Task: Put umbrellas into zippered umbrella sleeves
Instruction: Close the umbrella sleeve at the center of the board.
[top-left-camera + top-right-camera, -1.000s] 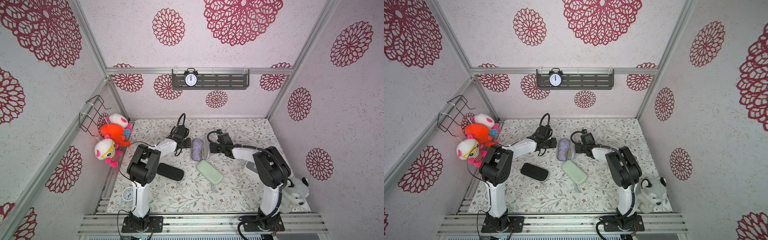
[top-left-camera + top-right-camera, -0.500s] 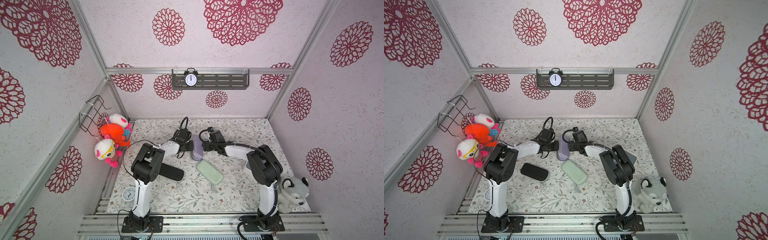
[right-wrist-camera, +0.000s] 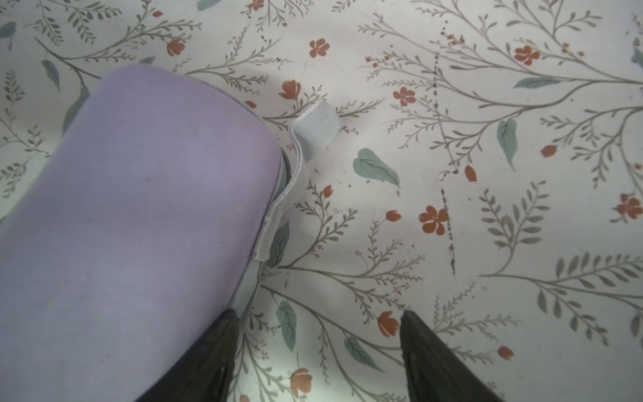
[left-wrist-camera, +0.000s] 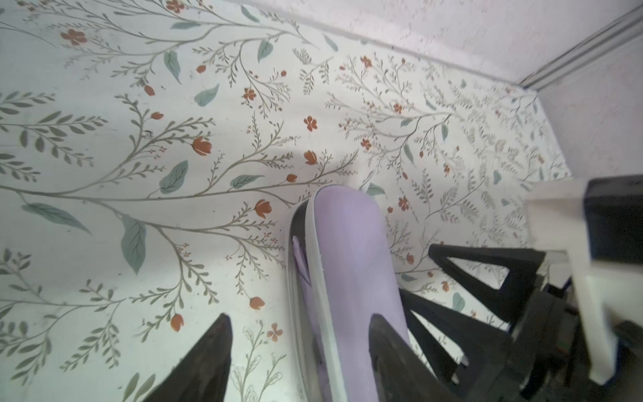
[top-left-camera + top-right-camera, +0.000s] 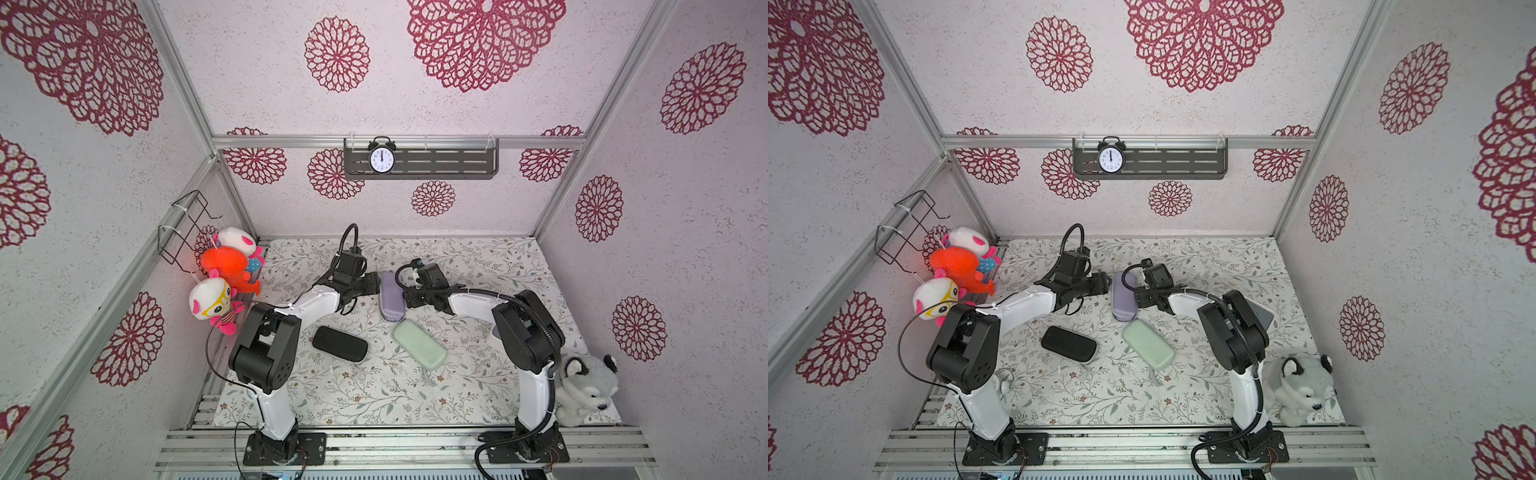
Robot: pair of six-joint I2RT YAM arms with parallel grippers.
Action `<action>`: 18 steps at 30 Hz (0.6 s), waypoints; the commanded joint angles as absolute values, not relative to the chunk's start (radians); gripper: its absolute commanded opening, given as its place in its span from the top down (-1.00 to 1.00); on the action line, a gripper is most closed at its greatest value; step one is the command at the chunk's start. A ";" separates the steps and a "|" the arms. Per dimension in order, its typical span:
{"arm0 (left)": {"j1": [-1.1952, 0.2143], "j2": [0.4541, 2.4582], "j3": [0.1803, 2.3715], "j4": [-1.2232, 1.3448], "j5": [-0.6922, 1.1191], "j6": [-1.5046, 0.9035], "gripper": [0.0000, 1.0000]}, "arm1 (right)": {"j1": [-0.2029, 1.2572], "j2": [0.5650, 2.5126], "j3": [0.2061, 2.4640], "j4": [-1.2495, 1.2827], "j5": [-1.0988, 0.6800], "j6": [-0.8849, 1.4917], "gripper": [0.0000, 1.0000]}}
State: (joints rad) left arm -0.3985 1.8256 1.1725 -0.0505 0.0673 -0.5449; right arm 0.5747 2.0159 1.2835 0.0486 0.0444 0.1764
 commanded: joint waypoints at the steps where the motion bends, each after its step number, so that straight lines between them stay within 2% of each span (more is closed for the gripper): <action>1: -0.393 1.844 1.130 0.108 0.100 -0.606 -0.40 | 0.584 1.976 1.315 0.065 0.009 0.167 -0.50; 6: -0.426 1.996 1.217 0.064 0.167 -0.619 -0.34 | 0.582 1.963 1.293 0.070 0.029 0.158 -0.50; 11: -0.449 2.015 1.170 0.104 0.162 -0.631 -0.06 | 0.561 1.929 1.280 0.069 0.012 0.167 -0.49; 14: -0.458 2.031 1.150 0.110 0.177 -0.638 0.21 | 0.538 1.893 1.254 0.097 -0.028 0.195 -0.50; 18: -0.458 2.021 1.107 0.108 0.155 -0.643 0.26 | 0.499 1.877 1.236 0.128 -0.151 0.262 -0.61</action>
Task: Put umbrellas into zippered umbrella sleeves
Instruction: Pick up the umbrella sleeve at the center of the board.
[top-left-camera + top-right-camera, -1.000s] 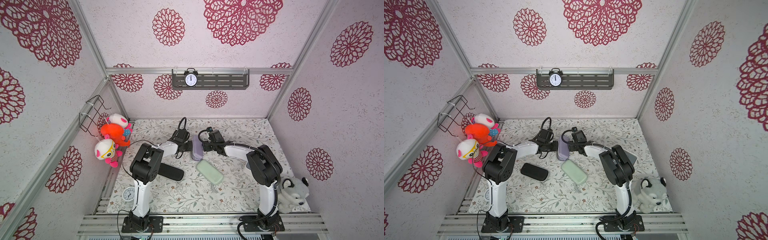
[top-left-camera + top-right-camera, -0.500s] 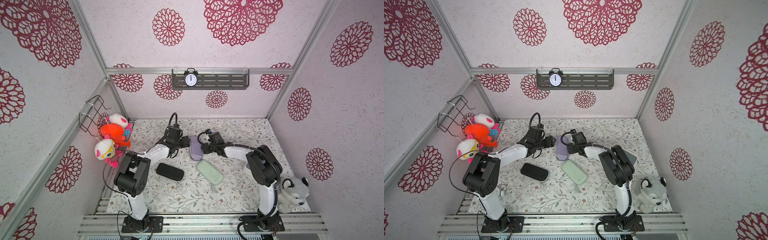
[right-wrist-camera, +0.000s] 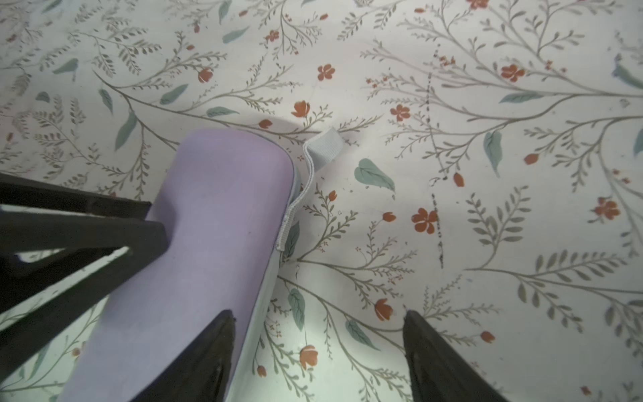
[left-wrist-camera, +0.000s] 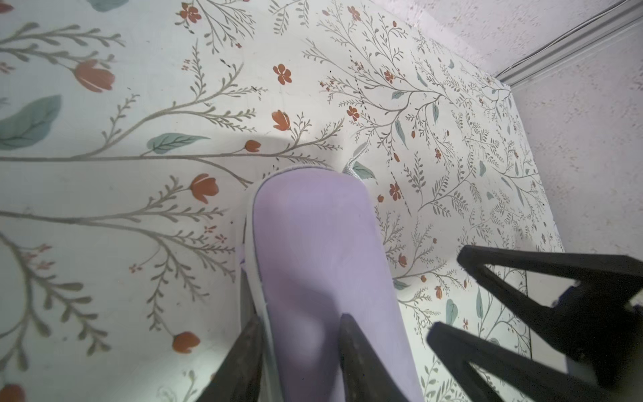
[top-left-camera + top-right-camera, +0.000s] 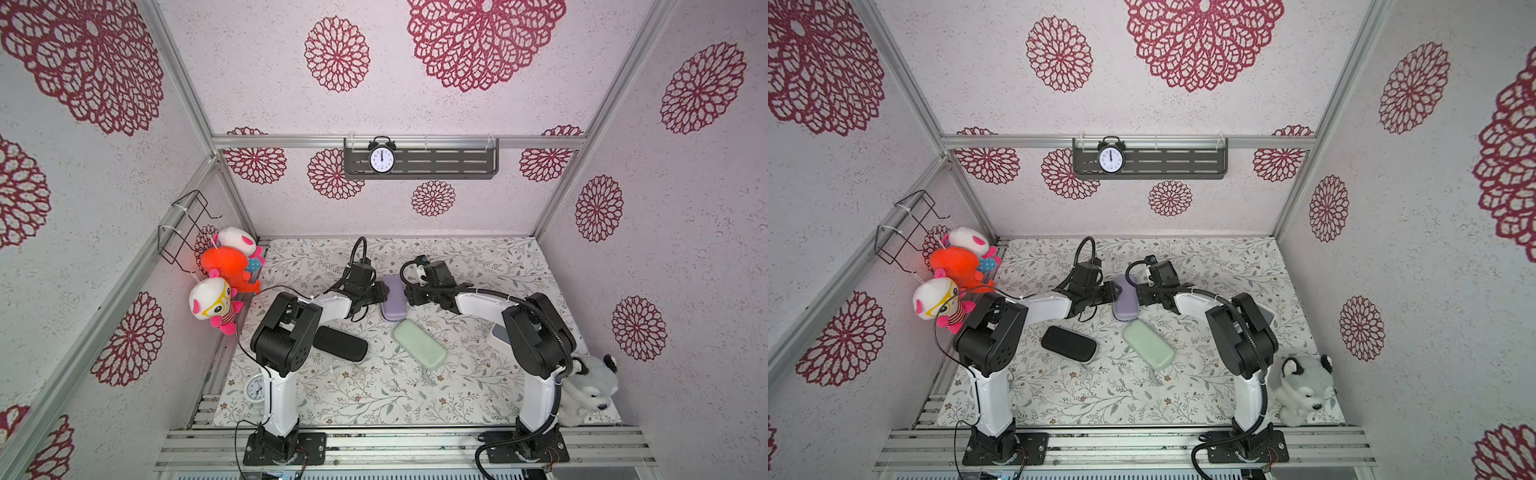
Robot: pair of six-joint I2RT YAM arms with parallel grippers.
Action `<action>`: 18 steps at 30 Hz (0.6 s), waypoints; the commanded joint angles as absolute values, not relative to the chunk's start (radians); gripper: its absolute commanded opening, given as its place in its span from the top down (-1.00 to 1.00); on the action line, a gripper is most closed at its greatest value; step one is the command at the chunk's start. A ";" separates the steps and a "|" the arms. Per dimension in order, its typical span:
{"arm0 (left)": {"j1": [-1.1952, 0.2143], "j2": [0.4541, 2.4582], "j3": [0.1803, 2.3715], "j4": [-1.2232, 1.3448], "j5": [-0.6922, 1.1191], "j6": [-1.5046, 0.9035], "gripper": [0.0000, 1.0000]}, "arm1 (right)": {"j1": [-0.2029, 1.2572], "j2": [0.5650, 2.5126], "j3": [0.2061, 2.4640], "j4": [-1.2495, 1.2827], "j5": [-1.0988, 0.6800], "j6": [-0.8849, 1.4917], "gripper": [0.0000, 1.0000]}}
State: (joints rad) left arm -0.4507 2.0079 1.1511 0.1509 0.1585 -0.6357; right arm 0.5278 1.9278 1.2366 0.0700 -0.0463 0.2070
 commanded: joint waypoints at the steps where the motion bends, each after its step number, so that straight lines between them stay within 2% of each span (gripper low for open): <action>1: -0.457 2.017 1.103 0.103 0.153 -0.640 0.26 | 0.496 1.887 1.243 0.129 -0.181 0.278 -0.63; 3: -0.454 2.016 1.097 0.104 0.141 -0.632 0.47 | 0.497 1.926 1.276 0.107 -0.253 0.308 -0.69; 6: -0.438 2.032 1.098 0.103 0.161 -0.635 0.49 | 0.498 1.983 1.303 0.102 -0.349 0.361 -0.68; 18: -0.409 2.084 1.060 0.105 0.165 -0.644 0.62 | 0.481 2.120 1.347 0.112 -0.527 0.422 -0.57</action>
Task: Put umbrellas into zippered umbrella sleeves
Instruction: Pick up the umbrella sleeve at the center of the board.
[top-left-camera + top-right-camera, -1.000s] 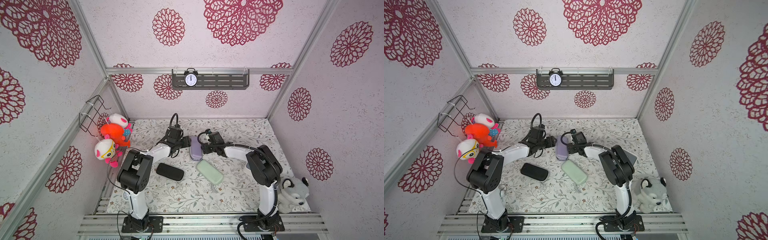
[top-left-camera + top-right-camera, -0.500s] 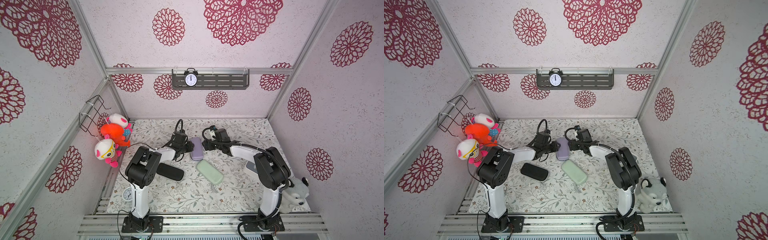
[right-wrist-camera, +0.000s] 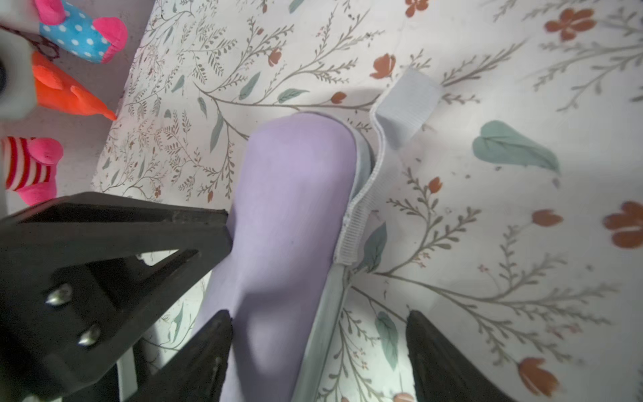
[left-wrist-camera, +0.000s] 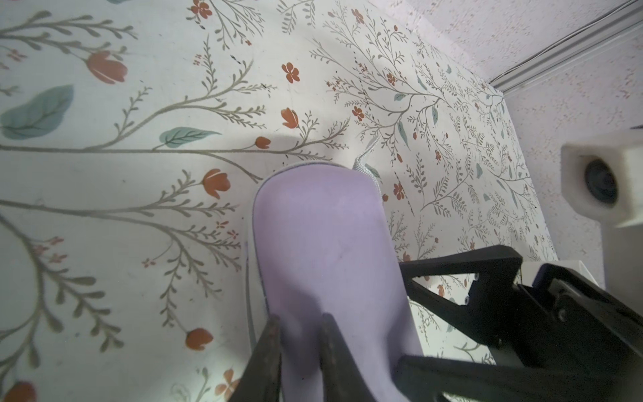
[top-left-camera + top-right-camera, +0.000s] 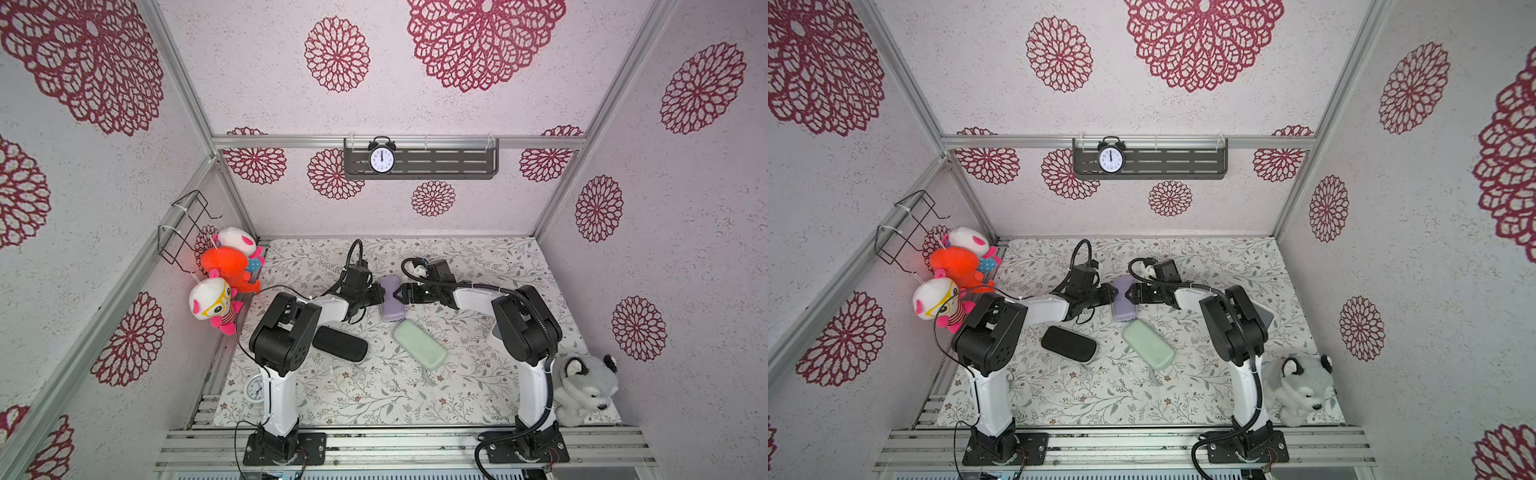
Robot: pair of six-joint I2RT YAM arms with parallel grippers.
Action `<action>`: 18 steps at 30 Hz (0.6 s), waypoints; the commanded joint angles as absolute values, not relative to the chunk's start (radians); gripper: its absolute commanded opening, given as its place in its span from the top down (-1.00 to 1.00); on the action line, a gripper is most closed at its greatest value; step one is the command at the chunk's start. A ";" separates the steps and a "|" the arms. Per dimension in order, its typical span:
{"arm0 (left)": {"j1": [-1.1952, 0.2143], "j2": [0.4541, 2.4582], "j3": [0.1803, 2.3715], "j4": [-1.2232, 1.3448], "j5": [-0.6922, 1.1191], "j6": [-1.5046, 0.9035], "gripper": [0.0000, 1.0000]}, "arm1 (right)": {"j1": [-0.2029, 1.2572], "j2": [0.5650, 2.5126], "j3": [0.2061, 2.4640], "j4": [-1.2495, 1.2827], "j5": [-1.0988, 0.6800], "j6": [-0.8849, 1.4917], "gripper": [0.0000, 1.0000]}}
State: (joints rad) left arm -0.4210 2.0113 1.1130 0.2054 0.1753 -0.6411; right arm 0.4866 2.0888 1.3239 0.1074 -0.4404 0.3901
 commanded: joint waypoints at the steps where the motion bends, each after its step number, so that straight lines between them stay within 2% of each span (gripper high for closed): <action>1: -0.407 2.087 1.051 0.115 0.166 -0.649 0.62 | 0.479 2.131 1.350 0.122 -0.545 0.432 -0.55; 4: -0.400 2.101 1.038 0.121 0.172 -0.654 0.72 | 0.480 2.146 1.339 0.158 -0.582 0.452 -0.51; 16: -0.389 2.141 0.986 0.228 0.262 -0.718 0.75 | 0.499 2.239 1.389 0.278 -0.709 0.564 -0.38; 18: -0.388 2.164 0.991 0.237 0.275 -0.726 0.78 | 0.501 2.262 1.398 0.308 -0.722 0.587 -0.27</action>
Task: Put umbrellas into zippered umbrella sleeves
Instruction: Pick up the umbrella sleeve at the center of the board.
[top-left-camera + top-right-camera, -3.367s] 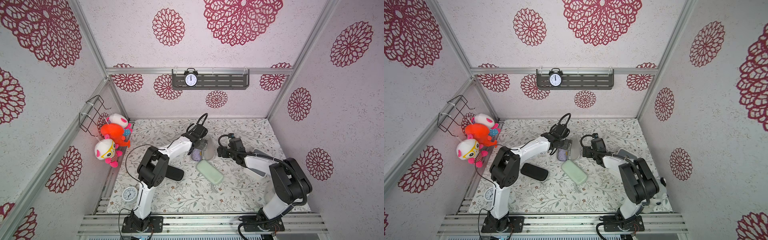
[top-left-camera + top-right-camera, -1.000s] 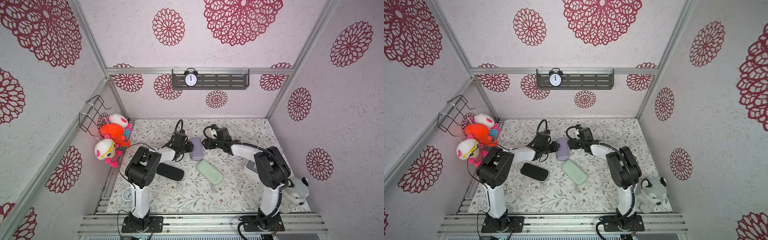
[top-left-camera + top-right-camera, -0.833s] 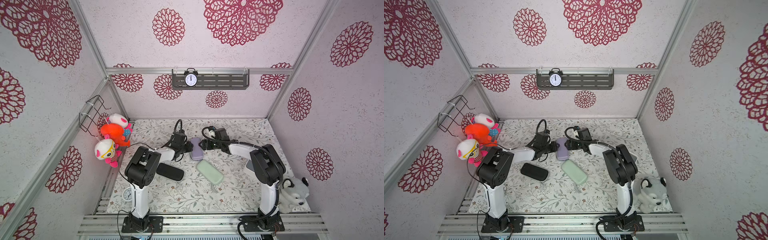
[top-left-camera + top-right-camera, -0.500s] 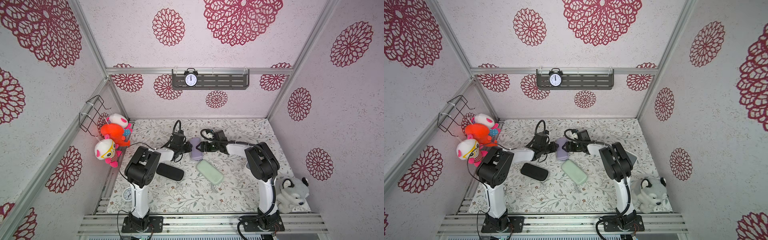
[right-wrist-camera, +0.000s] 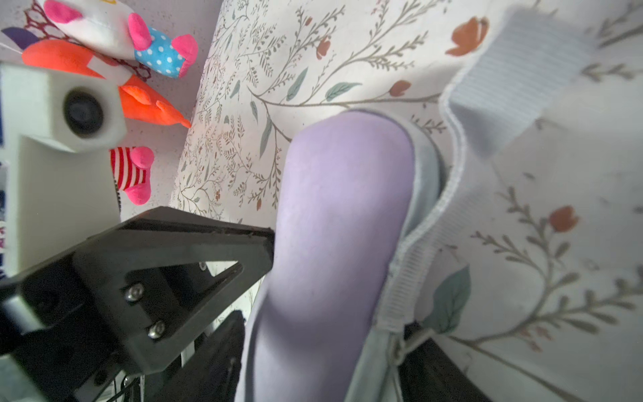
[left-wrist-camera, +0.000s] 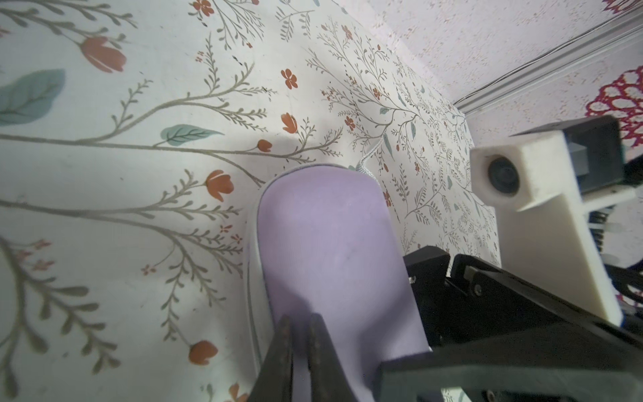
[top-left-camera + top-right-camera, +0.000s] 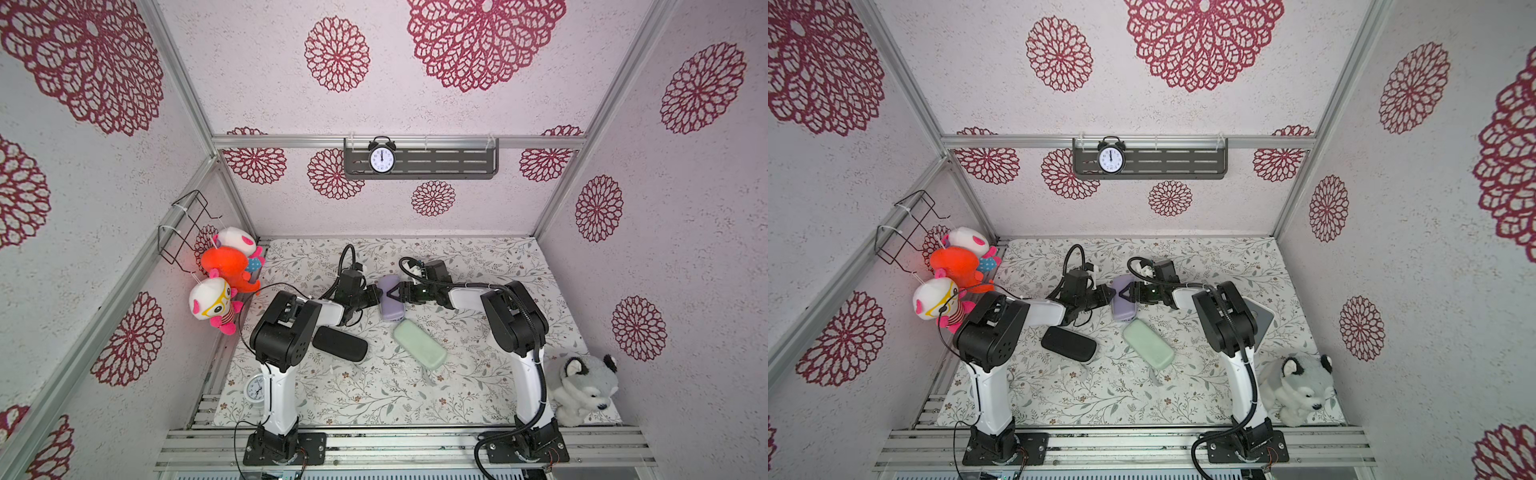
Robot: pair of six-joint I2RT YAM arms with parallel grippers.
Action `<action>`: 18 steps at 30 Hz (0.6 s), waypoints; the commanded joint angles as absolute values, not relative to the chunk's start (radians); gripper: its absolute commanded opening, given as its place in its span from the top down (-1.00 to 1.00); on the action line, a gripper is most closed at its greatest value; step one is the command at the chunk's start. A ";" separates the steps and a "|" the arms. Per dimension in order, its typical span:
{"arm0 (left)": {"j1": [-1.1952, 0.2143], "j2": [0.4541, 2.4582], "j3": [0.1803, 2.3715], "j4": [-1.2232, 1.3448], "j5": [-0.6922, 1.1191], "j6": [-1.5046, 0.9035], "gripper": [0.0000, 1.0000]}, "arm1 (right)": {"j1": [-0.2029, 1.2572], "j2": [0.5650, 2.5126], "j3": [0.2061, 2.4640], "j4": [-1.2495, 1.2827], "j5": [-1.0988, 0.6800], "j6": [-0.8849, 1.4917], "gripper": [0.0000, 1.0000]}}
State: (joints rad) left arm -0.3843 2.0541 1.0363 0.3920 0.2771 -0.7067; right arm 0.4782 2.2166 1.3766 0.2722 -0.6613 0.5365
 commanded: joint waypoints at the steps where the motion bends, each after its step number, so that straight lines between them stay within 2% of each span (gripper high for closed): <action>1: -0.389 2.169 0.987 0.247 0.284 -0.728 0.78 | 0.504 2.264 1.401 0.309 -0.719 0.585 -0.22; 2: -0.388 2.168 0.978 0.264 0.286 -0.733 0.78 | 0.504 2.264 1.397 0.314 -0.715 0.583 -0.11; 3: -0.387 2.164 0.973 0.270 0.285 -0.736 0.78 | 0.504 2.260 1.391 0.335 -0.724 0.588 0.15; 4: -0.387 2.159 0.971 0.274 0.285 -0.737 0.78 | 0.504 2.256 1.388 0.350 -0.731 0.590 0.26; 7: -0.387 2.149 0.975 0.284 0.291 -0.738 0.78 | 0.509 2.260 1.410 0.349 -0.727 0.591 0.26; 8: -0.388 2.153 0.982 0.285 0.295 -0.737 0.77 | 0.512 2.269 1.421 0.353 -0.750 0.603 0.11; 9: -0.390 2.157 0.986 0.289 0.302 -0.739 0.78 | 0.516 2.279 1.430 0.366 -0.773 0.620 -0.16; 10: -0.392 2.161 0.984 0.299 0.309 -0.743 0.78 | 0.518 2.285 1.435 0.372 -0.773 0.627 -0.20; 11: -0.393 2.164 0.976 0.321 0.316 -0.752 0.77 | 0.522 2.296 1.452 0.349 -0.759 0.616 -0.18; 12: -0.392 2.169 0.972 0.336 0.318 -0.759 0.78 | 0.526 2.308 1.467 0.332 -0.750 0.613 -0.04; 13: -0.391 2.174 0.973 0.338 0.318 -0.759 0.78 | 0.530 2.315 1.470 0.338 -0.759 0.615 0.00; 16: -0.392 2.189 0.967 0.365 0.326 -0.769 0.81 | 0.547 2.342 1.494 0.336 -0.778 0.618 0.01; 18: -0.391 2.194 0.962 0.381 0.338 -0.771 0.81 | 0.551 2.355 1.497 0.351 -0.787 0.628 0.18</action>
State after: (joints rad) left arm -0.3672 2.1021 1.0111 0.5369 0.3046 -0.7574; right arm 0.4759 2.3135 1.4757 0.3347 -0.7254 0.6357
